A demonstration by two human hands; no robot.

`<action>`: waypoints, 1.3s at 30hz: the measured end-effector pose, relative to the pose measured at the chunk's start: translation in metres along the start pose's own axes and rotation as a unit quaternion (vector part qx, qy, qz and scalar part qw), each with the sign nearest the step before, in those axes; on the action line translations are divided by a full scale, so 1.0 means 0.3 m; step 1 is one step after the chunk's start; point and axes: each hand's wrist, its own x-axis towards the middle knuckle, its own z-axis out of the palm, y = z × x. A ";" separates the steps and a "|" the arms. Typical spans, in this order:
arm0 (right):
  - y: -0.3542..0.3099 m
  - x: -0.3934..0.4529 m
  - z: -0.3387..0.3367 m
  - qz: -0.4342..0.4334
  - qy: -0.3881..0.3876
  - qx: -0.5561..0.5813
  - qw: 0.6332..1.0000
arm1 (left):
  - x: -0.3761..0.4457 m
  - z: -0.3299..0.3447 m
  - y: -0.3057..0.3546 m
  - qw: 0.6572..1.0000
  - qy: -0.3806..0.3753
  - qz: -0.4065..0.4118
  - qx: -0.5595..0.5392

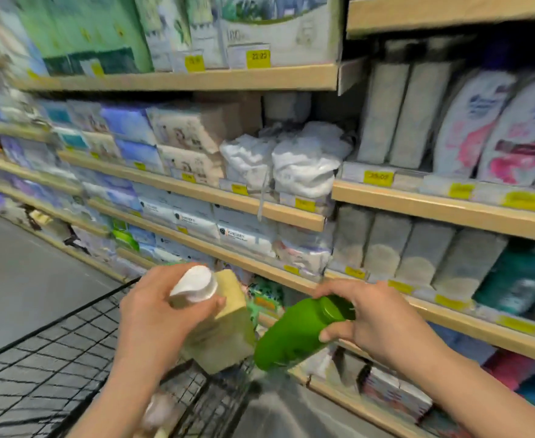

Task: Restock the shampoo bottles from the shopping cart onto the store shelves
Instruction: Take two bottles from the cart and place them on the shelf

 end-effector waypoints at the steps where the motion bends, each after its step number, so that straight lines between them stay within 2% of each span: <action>1: 0.045 -0.039 -0.033 -0.007 0.001 -0.005 1.000 | -0.028 0.027 0.041 1.000 0.002 0.005 0.004; 5: 0.242 -0.201 -0.146 -0.045 0.022 -0.036 0.998 | -0.168 0.178 0.233 0.999 0.001 0.021 -0.025; 12: 0.475 -0.410 -0.226 -0.006 -0.010 -0.104 0.994 | -0.348 0.391 0.412 0.996 -0.058 0.003 -0.072; 20: 0.614 -0.704 -0.254 0.103 0.020 -0.088 0.991 | -0.493 0.563 0.542 0.979 -0.154 0.124 -0.054; 26: 0.673 -0.967 -0.304 0.149 0.048 -0.095 0.983 | -0.625 0.680 0.630 0.967 -0.191 0.154 -0.069; 29: 0.718 -1.083 -0.357 0.181 0.063 -0.100 0.976 | -0.682 0.714 0.753 0.955 -0.216 0.180 -0.091; 34: 0.835 -1.263 -0.477 0.195 0.130 -0.078 0.969 | -0.780 0.818 1.006 0.938 -0.242 0.220 -0.112; 39: 1.071 -1.453 -0.653 0.176 0.161 -0.087 0.967 | -0.885 1.016 1.278 0.935 -0.218 0.260 -0.105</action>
